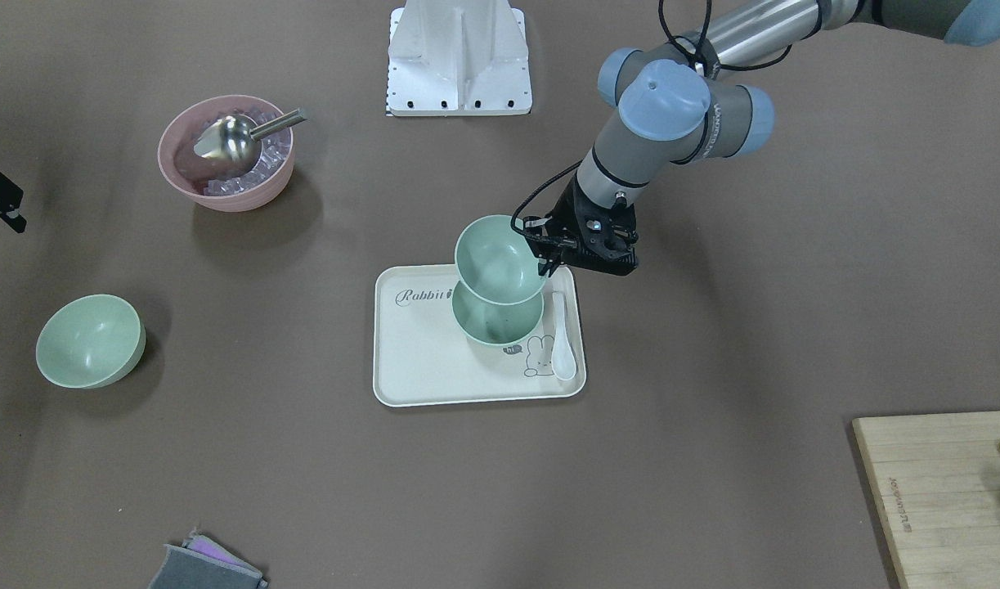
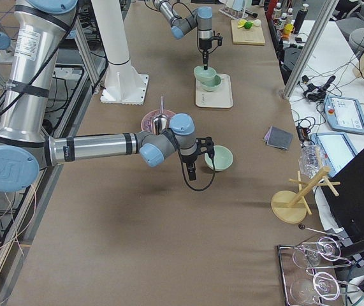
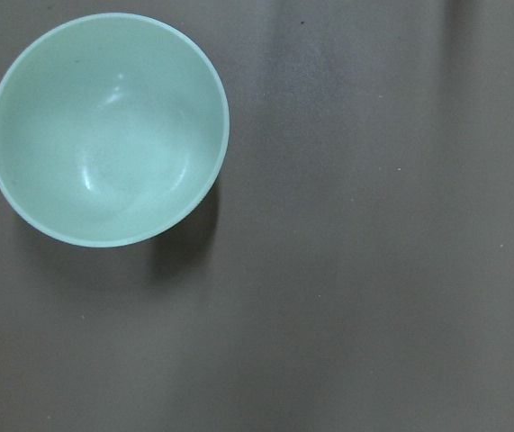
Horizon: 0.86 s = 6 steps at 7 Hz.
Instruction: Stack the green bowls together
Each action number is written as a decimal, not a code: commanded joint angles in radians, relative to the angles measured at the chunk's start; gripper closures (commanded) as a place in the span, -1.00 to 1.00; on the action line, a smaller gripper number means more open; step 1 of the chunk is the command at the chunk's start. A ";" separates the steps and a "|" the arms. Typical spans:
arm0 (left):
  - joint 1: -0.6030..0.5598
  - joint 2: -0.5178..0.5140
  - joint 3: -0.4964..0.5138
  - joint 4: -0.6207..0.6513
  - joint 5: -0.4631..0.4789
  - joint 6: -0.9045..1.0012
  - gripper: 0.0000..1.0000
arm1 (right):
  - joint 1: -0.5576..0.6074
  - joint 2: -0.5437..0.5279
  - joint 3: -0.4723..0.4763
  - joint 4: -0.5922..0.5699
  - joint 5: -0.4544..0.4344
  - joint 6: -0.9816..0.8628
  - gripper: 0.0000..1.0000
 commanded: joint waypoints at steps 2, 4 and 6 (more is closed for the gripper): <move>-0.013 -0.042 0.029 0.034 0.011 0.002 1.00 | -0.005 0.000 0.000 0.000 0.000 0.002 -1.00; -0.039 -0.050 0.050 0.037 0.038 0.007 1.00 | -0.008 0.002 0.000 0.000 0.000 0.002 -1.00; -0.044 -0.049 0.068 0.035 0.038 0.007 1.00 | -0.011 0.000 0.000 0.000 0.000 0.002 -1.00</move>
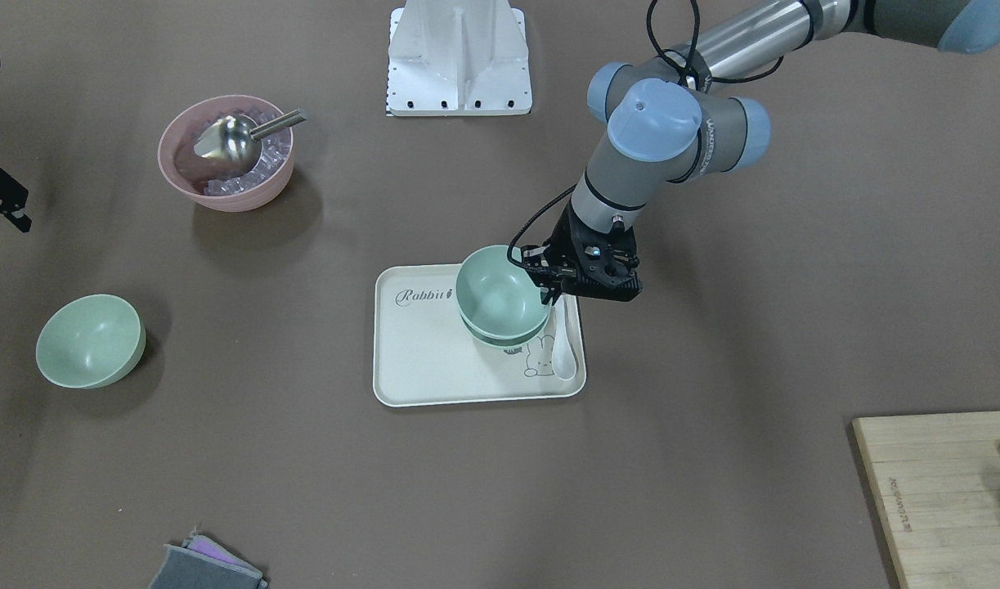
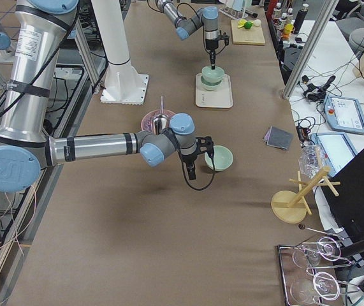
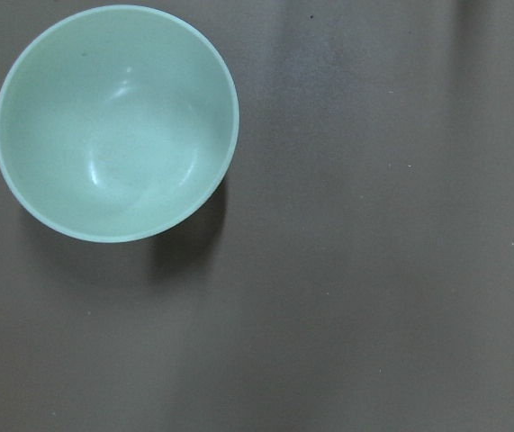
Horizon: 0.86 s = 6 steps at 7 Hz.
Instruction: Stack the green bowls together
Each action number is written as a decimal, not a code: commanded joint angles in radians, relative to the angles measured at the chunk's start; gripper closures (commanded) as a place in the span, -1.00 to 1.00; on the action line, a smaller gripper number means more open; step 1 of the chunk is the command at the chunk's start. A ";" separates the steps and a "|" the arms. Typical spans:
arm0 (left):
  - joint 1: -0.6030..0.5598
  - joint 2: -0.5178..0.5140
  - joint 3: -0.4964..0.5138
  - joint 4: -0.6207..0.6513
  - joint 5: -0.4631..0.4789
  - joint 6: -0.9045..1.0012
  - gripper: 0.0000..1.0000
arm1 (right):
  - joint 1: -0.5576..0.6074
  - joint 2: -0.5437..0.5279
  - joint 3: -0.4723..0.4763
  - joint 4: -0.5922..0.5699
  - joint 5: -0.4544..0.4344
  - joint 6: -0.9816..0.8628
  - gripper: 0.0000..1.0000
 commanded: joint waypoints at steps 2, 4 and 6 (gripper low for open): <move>0.000 0.000 0.027 -0.001 0.001 0.000 1.00 | -0.004 -0.001 0.000 0.000 0.000 0.000 -1.00; 0.007 -0.001 0.029 -0.001 0.003 -0.003 1.00 | -0.004 -0.001 0.000 0.000 0.000 0.000 -1.00; 0.007 -0.003 0.024 -0.001 0.003 -0.007 1.00 | -0.004 -0.001 0.000 0.000 0.000 0.000 -1.00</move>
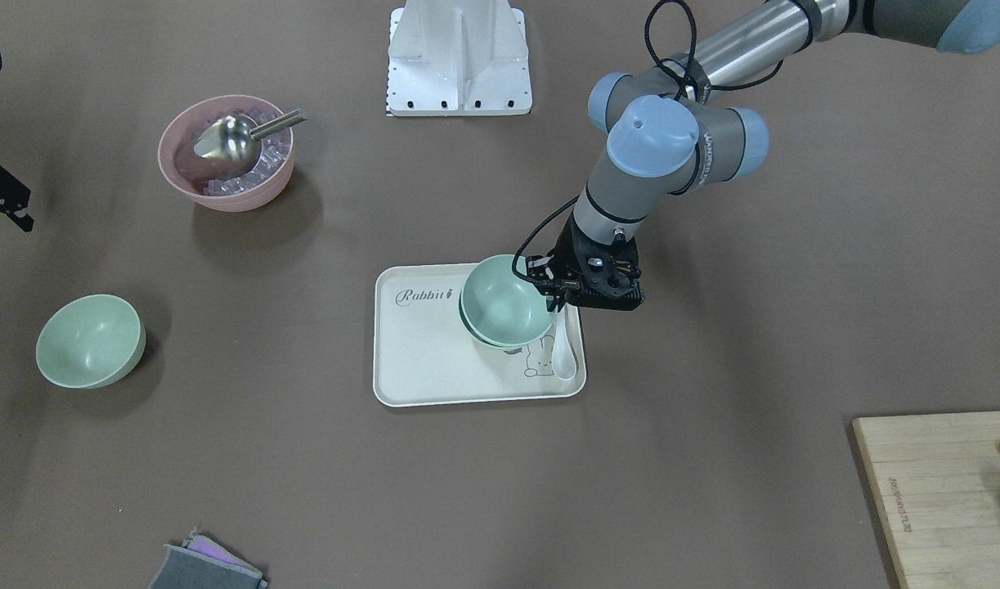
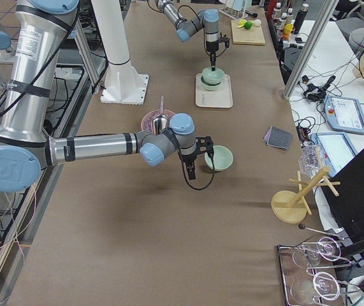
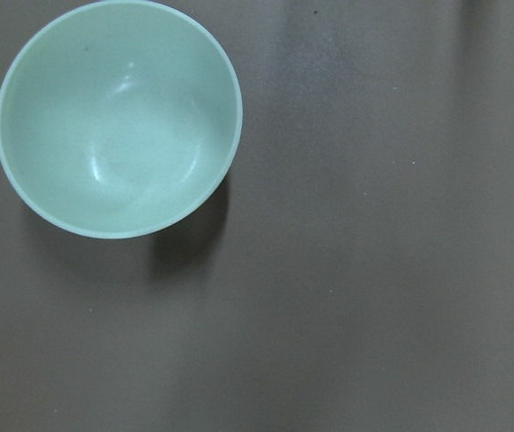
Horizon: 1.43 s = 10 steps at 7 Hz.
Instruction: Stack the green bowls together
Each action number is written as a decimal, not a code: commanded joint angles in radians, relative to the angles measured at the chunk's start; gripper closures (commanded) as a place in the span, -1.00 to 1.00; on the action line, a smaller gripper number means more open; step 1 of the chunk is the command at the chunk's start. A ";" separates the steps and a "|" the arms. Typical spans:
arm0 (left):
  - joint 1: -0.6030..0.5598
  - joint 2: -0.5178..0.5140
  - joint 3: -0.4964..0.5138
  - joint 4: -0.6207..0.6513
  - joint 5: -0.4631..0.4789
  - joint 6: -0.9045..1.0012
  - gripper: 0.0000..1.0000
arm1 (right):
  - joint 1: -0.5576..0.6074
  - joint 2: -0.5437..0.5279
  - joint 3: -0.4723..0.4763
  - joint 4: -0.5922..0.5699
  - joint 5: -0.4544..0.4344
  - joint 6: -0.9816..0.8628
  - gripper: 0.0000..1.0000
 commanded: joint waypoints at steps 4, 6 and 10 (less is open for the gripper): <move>0.022 0.001 -0.002 -0.001 0.038 -0.006 1.00 | 0.000 -0.001 0.000 0.000 0.000 0.000 -1.00; 0.022 0.002 0.002 -0.001 0.039 -0.004 1.00 | 0.000 -0.001 0.000 0.000 0.000 0.000 -1.00; 0.022 0.002 0.001 -0.001 0.044 -0.002 1.00 | -0.002 -0.001 -0.003 0.000 0.002 0.000 -1.00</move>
